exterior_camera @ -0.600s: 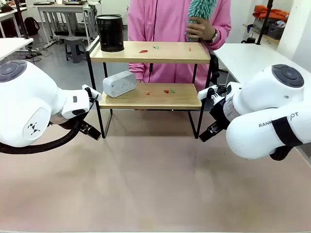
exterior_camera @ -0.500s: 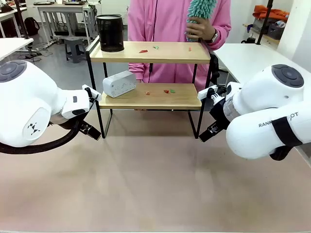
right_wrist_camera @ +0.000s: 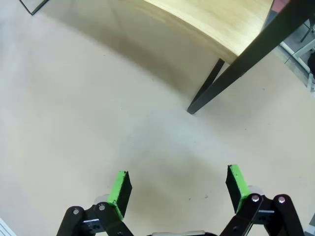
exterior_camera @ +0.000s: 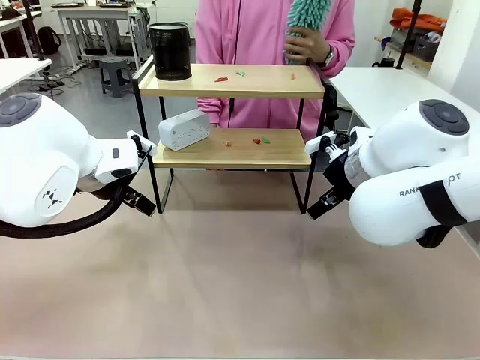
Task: Clean the shelf.
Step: Pick up the Duster from the human.
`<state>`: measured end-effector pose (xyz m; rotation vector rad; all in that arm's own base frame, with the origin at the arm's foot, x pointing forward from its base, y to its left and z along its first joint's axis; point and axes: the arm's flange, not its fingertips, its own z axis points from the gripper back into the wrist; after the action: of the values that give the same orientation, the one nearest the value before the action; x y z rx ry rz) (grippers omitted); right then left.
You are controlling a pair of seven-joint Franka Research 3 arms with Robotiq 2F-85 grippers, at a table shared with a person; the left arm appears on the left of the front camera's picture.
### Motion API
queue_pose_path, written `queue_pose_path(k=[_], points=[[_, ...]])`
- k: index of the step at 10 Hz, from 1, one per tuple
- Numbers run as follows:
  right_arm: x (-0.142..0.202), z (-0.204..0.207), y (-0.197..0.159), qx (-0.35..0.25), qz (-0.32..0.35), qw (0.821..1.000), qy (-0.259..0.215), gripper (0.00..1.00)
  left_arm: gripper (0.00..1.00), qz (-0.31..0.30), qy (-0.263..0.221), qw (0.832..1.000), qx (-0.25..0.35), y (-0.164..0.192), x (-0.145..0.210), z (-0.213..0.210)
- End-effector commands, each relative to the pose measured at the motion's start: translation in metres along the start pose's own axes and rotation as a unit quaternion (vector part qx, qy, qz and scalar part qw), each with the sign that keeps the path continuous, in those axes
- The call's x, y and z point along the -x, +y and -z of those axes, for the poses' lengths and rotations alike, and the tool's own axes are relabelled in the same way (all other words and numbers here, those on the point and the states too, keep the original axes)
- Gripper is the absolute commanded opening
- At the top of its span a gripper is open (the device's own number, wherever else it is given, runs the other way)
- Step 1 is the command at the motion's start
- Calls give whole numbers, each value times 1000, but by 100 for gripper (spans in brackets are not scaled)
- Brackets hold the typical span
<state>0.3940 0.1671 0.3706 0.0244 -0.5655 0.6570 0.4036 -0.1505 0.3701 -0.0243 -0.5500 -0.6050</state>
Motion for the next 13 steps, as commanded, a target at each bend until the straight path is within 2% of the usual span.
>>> queue_pose_path(k=[1, 5, 6, 7, 8, 9, 10, 11, 12, 13], points=[[0, 0, 0, 0, 0, 1000, 0, 100, 100, 0, 0, 1000, 0, 0, 0, 0], [0, 0, 0, 0, 0, 1000, 0, 100, 100, 0, 0, 1000, 0, 0, 0, 0], [1, -28, -14, -49, 2, 996, 74, 100, 100, 57, 27, 996, 68, 0, 11, -33], [6, -59, -33, -130, 65, 988, 53, 100, 100, 60, 34, 991, 112, 6, 22, -65], [15, -87, -55, -145, 196, 968, 55, 100, 100, 33, 22, 989, 141, 21, 35, -95], [37, -116, -84, -215, 280, 935, 27, 100, 100, -24, -5, 980, 200, 39, 50, -129], [72, -146, -120, -320, 341, 883, -28, 100, 100, -103, -80, 967, 219, 67, 73, -167], [110, -167, -154, -357, 401, 839, -88, 100, 100, -177, -173, 935, 255, 96, 101, -200], [154, -183, -183, -381, 457, 789, -150, 100, 100, -278, -263, 883, 270, 133, 141, -217], [198, -191, -206, -398, 506, 738, -202, 100, 100, -347, -325, 829, 294, 153, 175, -219]])
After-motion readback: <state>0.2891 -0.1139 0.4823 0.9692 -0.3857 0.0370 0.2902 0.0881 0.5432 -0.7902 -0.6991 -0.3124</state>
